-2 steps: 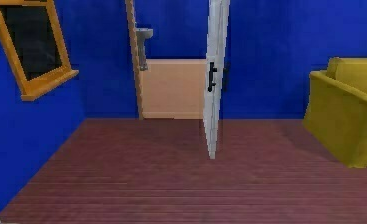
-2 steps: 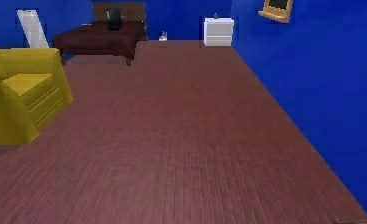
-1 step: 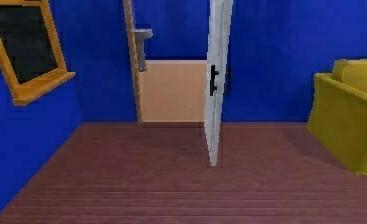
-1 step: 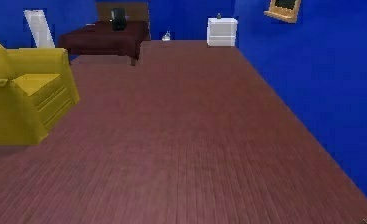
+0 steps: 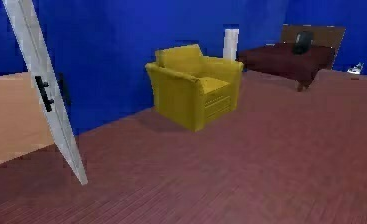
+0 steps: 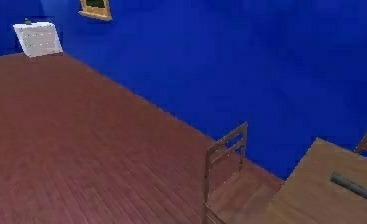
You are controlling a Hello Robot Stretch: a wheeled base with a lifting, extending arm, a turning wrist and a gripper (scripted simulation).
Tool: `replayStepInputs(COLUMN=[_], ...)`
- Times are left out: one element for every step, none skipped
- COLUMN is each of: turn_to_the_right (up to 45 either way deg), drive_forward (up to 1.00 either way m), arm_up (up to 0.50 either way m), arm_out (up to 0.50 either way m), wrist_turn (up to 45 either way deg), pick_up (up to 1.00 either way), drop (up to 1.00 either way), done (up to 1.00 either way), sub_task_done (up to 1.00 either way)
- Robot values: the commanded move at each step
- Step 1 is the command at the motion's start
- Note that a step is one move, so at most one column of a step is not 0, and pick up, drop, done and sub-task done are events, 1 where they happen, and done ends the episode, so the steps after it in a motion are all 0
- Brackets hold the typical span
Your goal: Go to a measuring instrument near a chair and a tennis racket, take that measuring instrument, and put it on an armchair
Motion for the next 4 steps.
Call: replayStepInputs(turn_to_the_right=[45.0,30.0,0.0,0.0], drive_forward=[0.00,0.00,0.00,0.00], arm_up=[0.00,0.00,0.50,0.36], arm_out=[0.00,0.00,0.00,0.00], wrist_turn=[0.0,0.0,0.0,0.0], pick_up=[0.00,0.00,0.00,0.00], drop=[0.00,0.00,0.00,0.00], done=[0.00,0.00,0.00,0.00], sub_task_done=[0.00,0.00,0.00,0.00])
